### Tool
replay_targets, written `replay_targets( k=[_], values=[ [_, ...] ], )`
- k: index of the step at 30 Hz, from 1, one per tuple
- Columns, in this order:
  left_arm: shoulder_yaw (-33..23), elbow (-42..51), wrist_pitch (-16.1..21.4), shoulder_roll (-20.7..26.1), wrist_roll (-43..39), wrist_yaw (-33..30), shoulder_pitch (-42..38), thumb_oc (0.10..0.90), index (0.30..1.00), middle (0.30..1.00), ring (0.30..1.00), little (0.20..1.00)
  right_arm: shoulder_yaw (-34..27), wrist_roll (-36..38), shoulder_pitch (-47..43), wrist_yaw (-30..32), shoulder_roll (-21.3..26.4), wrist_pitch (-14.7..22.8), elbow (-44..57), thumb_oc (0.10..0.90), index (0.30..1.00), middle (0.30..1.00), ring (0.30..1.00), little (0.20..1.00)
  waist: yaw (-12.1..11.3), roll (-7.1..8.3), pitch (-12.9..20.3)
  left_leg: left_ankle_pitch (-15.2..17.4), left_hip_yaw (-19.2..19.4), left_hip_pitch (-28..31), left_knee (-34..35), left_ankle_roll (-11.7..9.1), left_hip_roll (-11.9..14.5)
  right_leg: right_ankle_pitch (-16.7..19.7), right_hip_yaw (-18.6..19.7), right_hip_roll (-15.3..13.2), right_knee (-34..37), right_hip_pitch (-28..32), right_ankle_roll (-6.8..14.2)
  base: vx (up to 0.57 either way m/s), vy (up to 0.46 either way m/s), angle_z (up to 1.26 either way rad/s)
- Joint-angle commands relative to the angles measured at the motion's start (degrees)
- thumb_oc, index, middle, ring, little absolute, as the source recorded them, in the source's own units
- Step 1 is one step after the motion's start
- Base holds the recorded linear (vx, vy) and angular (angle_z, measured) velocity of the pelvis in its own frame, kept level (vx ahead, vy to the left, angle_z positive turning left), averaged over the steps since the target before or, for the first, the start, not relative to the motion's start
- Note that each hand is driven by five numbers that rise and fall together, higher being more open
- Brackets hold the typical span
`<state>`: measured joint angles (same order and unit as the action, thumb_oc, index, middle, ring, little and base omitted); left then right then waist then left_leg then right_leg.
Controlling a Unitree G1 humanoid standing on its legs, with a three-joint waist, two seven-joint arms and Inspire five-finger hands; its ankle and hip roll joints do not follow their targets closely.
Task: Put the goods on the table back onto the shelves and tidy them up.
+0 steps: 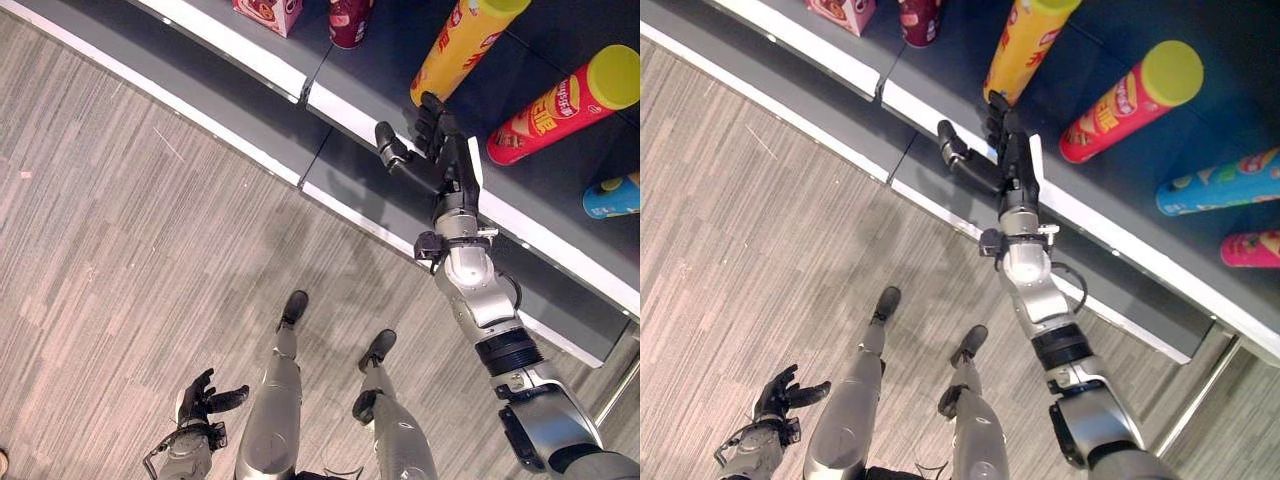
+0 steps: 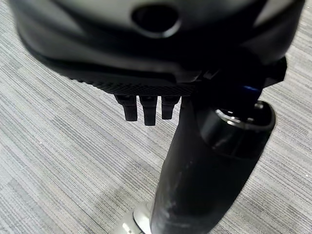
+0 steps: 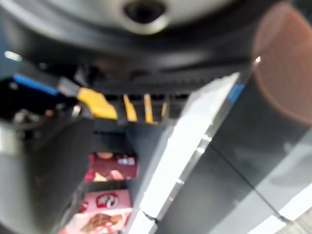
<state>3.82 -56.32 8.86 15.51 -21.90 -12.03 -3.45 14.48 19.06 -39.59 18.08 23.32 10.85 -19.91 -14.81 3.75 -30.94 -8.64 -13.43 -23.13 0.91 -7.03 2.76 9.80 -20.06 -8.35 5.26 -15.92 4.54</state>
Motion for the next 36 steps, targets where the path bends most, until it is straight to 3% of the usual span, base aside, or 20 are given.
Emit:
replay_targets(
  k=[1, 21, 36],
  values=[
    [0.95, -3.82, 0.57, 3.65, 0.77, -1.19, 1.84, 0.800, 0.900, 0.900, 0.900, 0.900, -1.58, -2.18, -3.86, 2.06, 3.07, 3.76, 1.73, 0.800, 0.900, 0.900, 0.900, 0.900, 0.79, -0.40, 2.97, 4.53, -1.09, 0.78, 1.33, -0.32, 1.27, -8.46, -1.50, -6.31, -5.35, 5.04, 6.52, 0.00, 0.000, 0.00],
    [0.46, -6.00, 0.17, 4.23, 1.37, -0.99, 2.07, 0.800, 0.900, 0.900, 0.900, 0.900, -5.50, -2.65, -2.96, 4.71, 6.75, 2.98, -2.93, 0.800, 0.900, 0.900, 0.900, 0.900, 1.49, -0.49, 3.15, 4.66, -0.99, 0.81, 1.27, -0.32, 1.28, -8.86, -1.35, -6.35, -5.71, 4.77, 6.39, 0.00, 0.000, 0.00],
    [0.67, -6.95, 0.47, 4.44, 1.34, -1.62, 2.09, 0.800, 0.900, 0.900, 0.900, 0.900, -8.15, -2.41, -4.54, 8.25, 6.92, 2.93, -8.19, 0.800, 0.900, 0.900, 0.900, 0.900, 1.71, -0.80, 3.43, 4.84, -0.78, 0.83, 1.29, -0.23, 1.15, -8.74, -1.32, -6.45, -5.55, 4.72, 6.50, 0.00, 0.000, 0.00]
  ],
)
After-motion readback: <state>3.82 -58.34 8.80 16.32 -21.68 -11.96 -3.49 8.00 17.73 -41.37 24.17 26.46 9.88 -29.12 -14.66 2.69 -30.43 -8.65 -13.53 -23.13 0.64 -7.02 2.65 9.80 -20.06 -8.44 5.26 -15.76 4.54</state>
